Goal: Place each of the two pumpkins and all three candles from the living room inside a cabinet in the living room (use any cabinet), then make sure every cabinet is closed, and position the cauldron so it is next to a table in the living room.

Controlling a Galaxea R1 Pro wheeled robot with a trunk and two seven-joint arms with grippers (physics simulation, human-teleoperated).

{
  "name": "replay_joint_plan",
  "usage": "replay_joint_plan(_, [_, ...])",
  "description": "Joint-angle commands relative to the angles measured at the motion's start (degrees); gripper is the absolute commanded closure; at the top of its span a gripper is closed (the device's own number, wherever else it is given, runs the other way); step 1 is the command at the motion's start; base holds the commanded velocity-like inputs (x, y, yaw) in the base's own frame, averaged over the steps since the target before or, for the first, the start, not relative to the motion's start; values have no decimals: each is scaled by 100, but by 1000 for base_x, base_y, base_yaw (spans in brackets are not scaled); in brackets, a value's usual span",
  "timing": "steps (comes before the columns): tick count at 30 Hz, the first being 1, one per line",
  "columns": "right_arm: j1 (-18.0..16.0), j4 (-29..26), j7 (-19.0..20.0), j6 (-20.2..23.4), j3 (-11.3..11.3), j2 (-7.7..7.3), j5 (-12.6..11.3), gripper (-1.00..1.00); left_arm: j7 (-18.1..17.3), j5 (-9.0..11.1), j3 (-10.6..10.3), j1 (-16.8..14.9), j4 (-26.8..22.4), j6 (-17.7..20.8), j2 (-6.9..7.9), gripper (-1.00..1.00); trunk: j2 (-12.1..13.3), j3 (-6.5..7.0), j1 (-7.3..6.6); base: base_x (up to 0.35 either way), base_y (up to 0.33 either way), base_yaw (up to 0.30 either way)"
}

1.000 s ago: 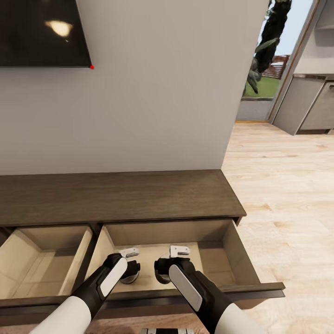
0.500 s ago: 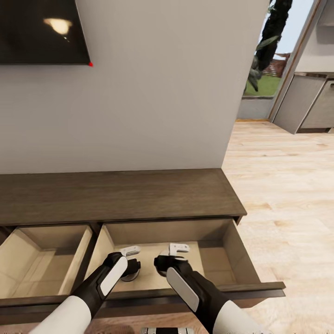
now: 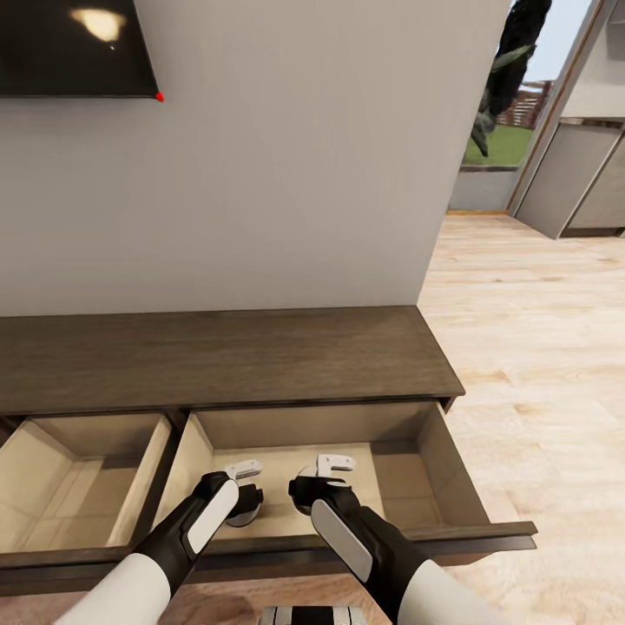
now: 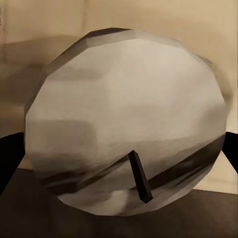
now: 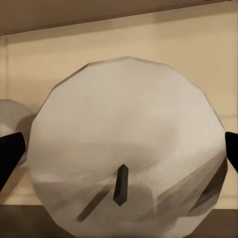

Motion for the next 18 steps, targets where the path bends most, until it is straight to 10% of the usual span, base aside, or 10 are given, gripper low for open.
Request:
replay_joint_plan(1, [-6, -8, -44, 16, 16, -2, -34, 100, 62, 58, -18, -4, -8, 4, 4, 100, -2, -5, -1, 0, 0, 0])
replay_joint_plan(3, [-5, -8, -44, 18, 17, -2, -39, 100, 64, 58, -17, -4, -8, 4, 5, 100, -2, -5, -1, 0, 0, 0])
replay_joint_plan(4, [-5, -8, -44, 18, 17, -4, -42, -100, 64, 58, -18, -4, -8, 4, 5, 100, -2, -5, -1, 0, 0, 0])
replay_joint_plan(13, [-5, -8, -44, 27, 16, -2, -46, -100, 65, 58, -10, -4, -8, 4, 5, 100, -2, -5, -1, 0, 0, 0])
replay_joint_plan(14, [-5, -11, -44, 27, 16, -2, -46, -100, 63, 58, -10, -4, -8, 4, 5, -100, -2, -5, -1, 0, 0, 0])
replay_joint_plan(18, [-6, -15, -44, 27, 16, -3, -46, -100, 72, 58, -10, -4, -8, 4, 5, -100, -2, -5, -1, 0, 0, 0])
